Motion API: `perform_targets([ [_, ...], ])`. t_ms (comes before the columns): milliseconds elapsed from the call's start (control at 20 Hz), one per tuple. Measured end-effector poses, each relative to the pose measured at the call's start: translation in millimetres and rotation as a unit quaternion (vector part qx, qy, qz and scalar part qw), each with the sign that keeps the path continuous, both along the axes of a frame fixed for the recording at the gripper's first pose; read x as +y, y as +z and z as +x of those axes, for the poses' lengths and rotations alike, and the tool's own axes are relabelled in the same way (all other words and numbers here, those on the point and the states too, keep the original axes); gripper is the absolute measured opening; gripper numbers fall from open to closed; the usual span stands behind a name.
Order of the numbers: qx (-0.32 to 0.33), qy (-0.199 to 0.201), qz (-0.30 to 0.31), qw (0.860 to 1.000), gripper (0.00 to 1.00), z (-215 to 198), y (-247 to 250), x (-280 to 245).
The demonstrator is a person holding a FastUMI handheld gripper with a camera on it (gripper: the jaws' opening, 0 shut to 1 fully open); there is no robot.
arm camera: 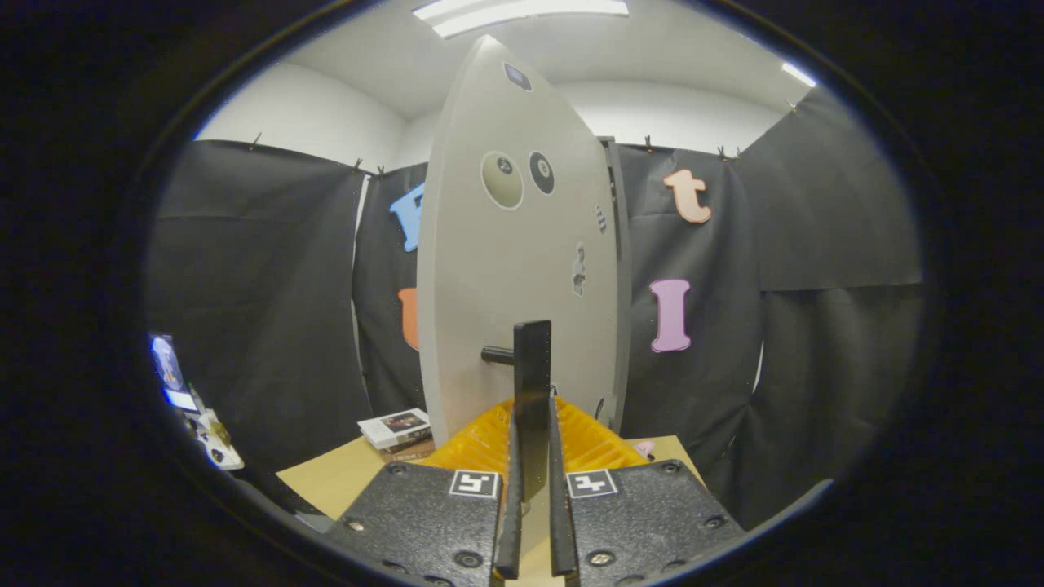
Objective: Open the shoe cabinet door, grab the shoes and put them into the shoe cabinet, then close the shoe cabinet door.
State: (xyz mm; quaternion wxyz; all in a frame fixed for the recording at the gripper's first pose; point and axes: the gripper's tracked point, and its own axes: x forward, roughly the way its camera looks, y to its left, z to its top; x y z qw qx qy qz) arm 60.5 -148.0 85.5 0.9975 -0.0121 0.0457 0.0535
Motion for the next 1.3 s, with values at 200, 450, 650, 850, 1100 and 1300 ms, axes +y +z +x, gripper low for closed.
perform_targets([
  [200, -0.011, -0.065, -0.025, 0.998, 0.12, -0.9, 3.6, -30.7],
  [450, -0.037, -0.134, -0.026, 0.990, 0.07, -2.0, 12.0, -69.7],
  [650, -0.035, -0.104, -0.006, 0.994, 0.06, -16.1, 11.1, -52.6],
  [850, -0.070, -0.141, -0.004, 0.988, 0.38, -19.1, 20.4, -61.8],
  [1100, -0.056, -0.122, 0.001, 0.991, 1.00, -26.0, 8.6, -40.4],
  [1300, -0.059, -0.104, 0.003, 0.993, 1.00, -22.4, 2.2, -23.4],
])
